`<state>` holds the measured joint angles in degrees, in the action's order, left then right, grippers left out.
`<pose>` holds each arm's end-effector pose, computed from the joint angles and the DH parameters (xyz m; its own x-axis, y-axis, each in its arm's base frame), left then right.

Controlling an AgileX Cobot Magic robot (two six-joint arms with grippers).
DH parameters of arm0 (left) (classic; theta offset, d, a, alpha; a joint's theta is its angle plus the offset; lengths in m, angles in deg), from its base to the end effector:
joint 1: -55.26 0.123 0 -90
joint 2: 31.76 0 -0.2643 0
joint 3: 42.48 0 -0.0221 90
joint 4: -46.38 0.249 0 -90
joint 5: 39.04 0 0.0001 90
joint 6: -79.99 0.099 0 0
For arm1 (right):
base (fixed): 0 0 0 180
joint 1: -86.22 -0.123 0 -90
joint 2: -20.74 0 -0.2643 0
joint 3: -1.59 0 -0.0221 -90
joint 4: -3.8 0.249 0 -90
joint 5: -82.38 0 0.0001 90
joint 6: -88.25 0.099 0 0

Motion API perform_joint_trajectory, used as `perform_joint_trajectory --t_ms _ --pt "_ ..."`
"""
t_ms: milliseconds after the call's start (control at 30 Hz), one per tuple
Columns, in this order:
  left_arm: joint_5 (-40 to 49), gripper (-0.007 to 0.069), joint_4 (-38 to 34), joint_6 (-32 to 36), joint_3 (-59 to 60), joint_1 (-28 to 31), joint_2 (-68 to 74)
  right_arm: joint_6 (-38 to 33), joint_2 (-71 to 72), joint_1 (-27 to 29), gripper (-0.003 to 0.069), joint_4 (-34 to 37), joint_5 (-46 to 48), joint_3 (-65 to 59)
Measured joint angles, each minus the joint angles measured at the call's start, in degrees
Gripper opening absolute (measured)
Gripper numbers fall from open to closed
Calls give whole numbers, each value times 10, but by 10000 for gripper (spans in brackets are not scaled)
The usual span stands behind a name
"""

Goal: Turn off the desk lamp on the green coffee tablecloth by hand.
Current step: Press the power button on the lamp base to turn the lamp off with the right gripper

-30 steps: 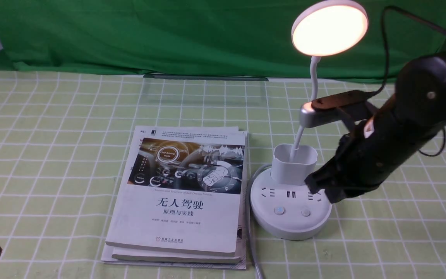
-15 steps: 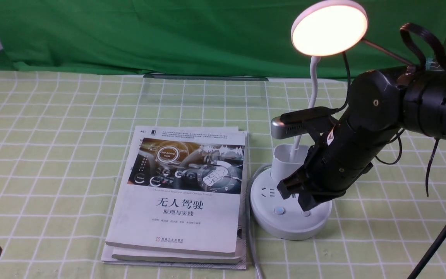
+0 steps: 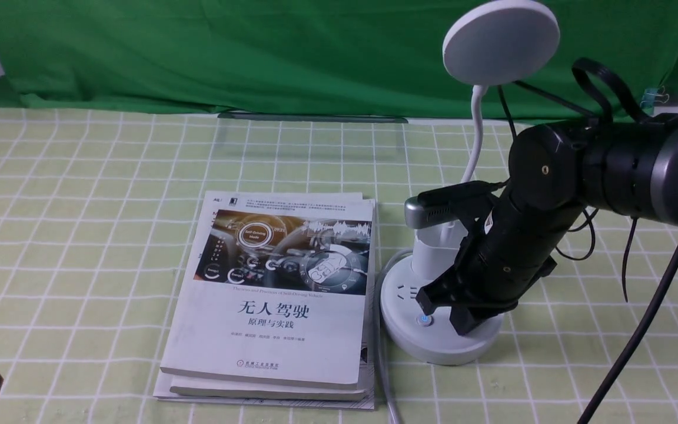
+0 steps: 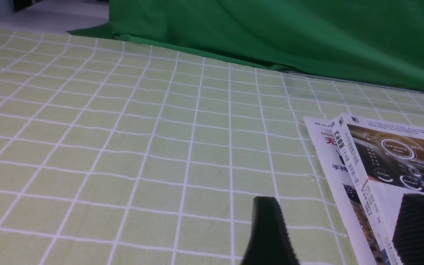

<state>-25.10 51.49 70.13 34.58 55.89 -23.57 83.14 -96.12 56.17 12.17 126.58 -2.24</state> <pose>0.0824 0.0030 0.1875 -0.1555 -0.0871 -0.9840 -0.0456 0.9957 -0.0809 0.3160 0.1944 0.1557 -0.8426 -0.4692 -0.2642 -0.5082 0.8552 0.1020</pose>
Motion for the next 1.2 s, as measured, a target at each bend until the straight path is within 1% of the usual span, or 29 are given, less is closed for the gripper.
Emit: perform_joint_trajectory --t_ms 200,500,900,1200 --pt "0 410 0 0 0 0 0 1 8 -1 45 -12 5 4" --pt "0 410 0 0 0 0 0 2 60 -1 45 -18 1 4" --pt "0 410 0 0 0 0 0 2 -4 -1 45 -19 -5 7" --pt "0 410 0 0 0 0 0 2 3 -1 45 -19 -2 8"
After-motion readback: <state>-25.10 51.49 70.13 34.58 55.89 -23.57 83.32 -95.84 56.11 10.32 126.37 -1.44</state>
